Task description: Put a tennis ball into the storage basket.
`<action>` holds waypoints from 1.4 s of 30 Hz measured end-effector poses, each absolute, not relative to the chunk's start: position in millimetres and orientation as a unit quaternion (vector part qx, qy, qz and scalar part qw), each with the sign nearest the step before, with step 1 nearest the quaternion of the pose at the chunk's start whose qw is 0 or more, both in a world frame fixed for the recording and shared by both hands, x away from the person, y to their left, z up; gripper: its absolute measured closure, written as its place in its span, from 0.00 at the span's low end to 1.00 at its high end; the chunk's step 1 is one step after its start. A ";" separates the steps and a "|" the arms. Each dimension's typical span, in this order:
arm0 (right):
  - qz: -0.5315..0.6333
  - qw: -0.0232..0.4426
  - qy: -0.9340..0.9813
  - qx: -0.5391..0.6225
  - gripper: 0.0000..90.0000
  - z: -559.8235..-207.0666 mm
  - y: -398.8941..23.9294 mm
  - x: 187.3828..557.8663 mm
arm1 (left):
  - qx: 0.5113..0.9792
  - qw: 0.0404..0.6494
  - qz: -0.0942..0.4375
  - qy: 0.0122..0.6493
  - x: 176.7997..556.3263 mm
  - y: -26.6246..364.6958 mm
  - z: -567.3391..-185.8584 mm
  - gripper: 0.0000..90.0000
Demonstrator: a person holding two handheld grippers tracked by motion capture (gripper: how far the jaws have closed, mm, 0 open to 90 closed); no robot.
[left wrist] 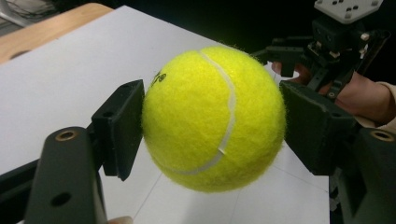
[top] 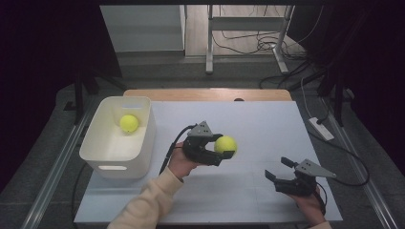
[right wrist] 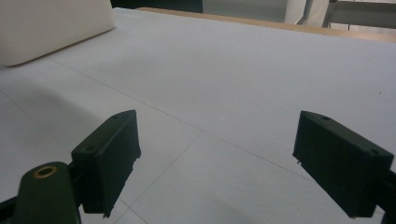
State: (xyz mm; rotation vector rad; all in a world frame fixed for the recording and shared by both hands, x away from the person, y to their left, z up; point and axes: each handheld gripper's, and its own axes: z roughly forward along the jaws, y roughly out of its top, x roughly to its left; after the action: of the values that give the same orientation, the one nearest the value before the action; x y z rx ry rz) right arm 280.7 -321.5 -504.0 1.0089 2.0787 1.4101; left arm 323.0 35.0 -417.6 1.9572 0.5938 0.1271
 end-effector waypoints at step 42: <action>0.510 0.216 0.747 0.366 0.16 -503.7 -320.6 281.0 | 0.770 0.549 0.111 0.304 328.2 89.0 -382.3 0.30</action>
State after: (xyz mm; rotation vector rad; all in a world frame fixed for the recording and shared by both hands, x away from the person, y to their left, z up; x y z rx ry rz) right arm 281.0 -320.6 -503.7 1.0149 2.0708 1.4146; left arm 328.2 89.0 -382.3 1.8238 0.7199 0.2623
